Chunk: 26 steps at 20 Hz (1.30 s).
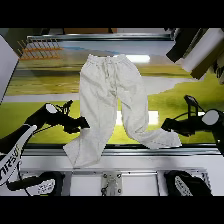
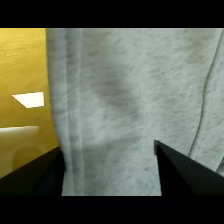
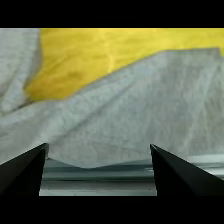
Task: Fold the clothes and pants, and hang the long-sleeved shirts on hangers.
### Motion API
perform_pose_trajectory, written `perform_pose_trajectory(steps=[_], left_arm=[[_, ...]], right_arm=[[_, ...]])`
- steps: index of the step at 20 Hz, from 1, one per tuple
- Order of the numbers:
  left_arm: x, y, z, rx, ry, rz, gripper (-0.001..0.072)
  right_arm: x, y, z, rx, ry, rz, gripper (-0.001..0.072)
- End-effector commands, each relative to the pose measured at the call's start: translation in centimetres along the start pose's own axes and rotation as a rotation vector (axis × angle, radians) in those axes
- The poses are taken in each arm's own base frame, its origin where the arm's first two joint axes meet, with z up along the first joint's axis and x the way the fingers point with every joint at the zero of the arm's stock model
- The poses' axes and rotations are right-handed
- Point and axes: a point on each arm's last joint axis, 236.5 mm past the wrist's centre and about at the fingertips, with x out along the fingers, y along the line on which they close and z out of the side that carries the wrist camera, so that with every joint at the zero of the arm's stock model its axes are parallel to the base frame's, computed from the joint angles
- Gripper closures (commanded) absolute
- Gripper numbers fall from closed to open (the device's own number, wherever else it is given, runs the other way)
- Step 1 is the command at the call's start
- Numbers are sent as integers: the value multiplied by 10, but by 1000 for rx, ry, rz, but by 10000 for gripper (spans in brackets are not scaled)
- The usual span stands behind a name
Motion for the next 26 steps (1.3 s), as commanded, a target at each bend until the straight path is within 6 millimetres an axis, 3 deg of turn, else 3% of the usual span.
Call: perform_pose_trajectory(steps=[1,3,6,8,14,17,18,20,21,23,24,26], left_arm=[[11,-8,-1,38,-17,11,287],[11,-9,-1,39,-18,11,667],[11,-9,-4,43,-6,10,682],[11,-9,-6,50,3,9,682],[11,-9,-7,49,5,8,682],[11,-9,-7,49,7,8,682],[11,-9,-8,49,10,7,682],[11,-10,-14,49,37,2,682],[10,-16,-22,56,69,-22,682],[3,-48,-41,100,129,-139,683],[-2,-71,-50,134,131,-186,683],[-11,-126,-72,245,108,-271,683]], right_arm=[[13,-50,-31,305,51,-28,-8],[16,-77,-37,479,50,-37,-8],[27,-100,-47,627,73,-41,-8],[39,-102,-47,644,76,-38,-8],[65,-81,-22,588,42,9,-8],[75,-71,-22,535,59,4,-7],[78,-69,-23,523,69,3,44],[79,-67,-22,475,69,4,631],[77,-67,-18,442,57,2,684],[62,-65,5,389,9,7,684],[47,-62,28,359,-42,14,684],[-5,-52,92,299,-201,29,685]])
